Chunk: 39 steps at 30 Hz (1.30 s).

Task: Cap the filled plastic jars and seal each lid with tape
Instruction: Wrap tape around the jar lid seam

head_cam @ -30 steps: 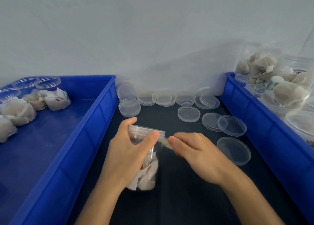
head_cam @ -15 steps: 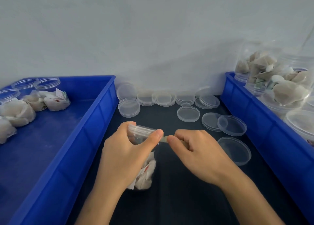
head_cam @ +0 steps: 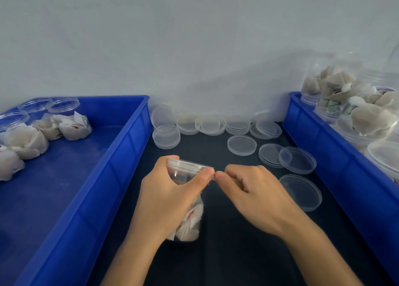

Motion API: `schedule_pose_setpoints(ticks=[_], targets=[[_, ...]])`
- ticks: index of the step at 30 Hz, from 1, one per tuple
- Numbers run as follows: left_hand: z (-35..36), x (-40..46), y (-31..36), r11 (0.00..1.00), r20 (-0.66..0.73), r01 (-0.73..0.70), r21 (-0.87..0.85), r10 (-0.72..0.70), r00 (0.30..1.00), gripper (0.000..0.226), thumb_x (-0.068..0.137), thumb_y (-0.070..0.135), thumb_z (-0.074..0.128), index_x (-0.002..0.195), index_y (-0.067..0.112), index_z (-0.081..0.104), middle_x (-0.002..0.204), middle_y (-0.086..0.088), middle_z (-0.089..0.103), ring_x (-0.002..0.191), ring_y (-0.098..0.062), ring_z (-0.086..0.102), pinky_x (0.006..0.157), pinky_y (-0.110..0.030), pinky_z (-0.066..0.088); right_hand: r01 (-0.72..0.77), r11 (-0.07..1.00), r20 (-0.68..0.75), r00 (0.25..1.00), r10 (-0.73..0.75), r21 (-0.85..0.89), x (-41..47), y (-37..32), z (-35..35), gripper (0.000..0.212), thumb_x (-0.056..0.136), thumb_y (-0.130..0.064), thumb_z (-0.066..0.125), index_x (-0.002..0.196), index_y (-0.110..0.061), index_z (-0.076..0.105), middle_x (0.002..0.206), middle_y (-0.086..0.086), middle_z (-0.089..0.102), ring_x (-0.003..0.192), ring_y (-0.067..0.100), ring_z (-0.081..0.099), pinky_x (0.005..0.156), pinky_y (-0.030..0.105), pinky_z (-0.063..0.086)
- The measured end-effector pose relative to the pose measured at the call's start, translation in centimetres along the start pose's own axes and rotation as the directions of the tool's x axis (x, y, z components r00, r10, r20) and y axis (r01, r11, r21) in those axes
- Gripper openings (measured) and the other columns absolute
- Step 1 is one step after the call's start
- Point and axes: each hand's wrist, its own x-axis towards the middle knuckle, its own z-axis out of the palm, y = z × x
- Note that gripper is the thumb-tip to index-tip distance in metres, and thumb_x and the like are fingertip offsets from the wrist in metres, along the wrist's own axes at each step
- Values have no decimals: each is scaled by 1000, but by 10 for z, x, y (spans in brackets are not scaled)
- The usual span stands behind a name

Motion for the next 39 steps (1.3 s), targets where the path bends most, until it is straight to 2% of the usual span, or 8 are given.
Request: schedule_pose_setpoints(ticks=[13,20,24,26,28,31,34,39], targets=[[-2,-3,-2,994,-14,-70,90,72,997,77,56,89,62,115,38,61,95,39,68,87,13,68,65,-4,48,47,999,-29,999,-46,20,0,3,-1,55,99,-53,52,67,-11,36,60,8,43,59,28,38,52,29,27],[-8,5,-10,965,206,165,-205,-123,971,62,66,79,68,87,21,78,77,-7,75,69,-21,73,61,-35,61,-10,961,-18,1000,15,276,2,8,-1,52,98,-44,60,67,-7,39,55,2,31,51,9,27,48,29,27],[-9,6,-10,630,535,517,-580,-185,824,77,73,70,76,113,4,77,101,-31,70,83,-39,72,71,-45,63,-92,786,-40,988,147,612,4,13,-10,46,93,-29,58,57,-15,34,55,-3,28,51,11,23,50,28,21],[-20,15,-14,274,655,636,-721,-28,755,85,71,62,85,125,-2,71,108,-24,72,85,-37,74,73,-45,65,-39,473,-113,950,290,880,6,22,-22,41,91,-24,51,53,-24,35,54,-3,24,51,13,17,53,34,14],[-30,16,-16,189,639,618,-763,82,764,96,65,60,91,133,-4,67,115,-23,72,90,-38,76,79,-48,66,38,319,-166,908,384,947,4,34,-31,46,100,-24,47,56,-21,33,55,-2,22,52,16,14,55,39,13],[-15,13,-18,391,593,544,-742,7,805,96,58,71,89,122,-1,76,112,-23,74,87,-37,76,73,-46,64,-50,582,-212,903,373,812,5,39,-16,49,104,-22,54,61,-9,33,59,3,31,55,18,24,56,38,21],[-1,8,-16,550,634,563,-618,-75,769,96,64,78,78,119,-1,78,113,-28,74,91,-38,75,76,-45,63,-111,982,-150,980,134,153,3,37,17,49,106,-43,52,67,-16,39,55,-8,42,54,13,38,55,33,31],[8,4,-18,668,610,490,-560,-68,790,89,52,81,89,107,11,84,105,-23,75,89,-32,75,78,-44,64,21,984,43,999,-14,-178,5,42,36,27,94,-42,45,79,-22,54,83,-8,58,78,15,54,67,36,47]])
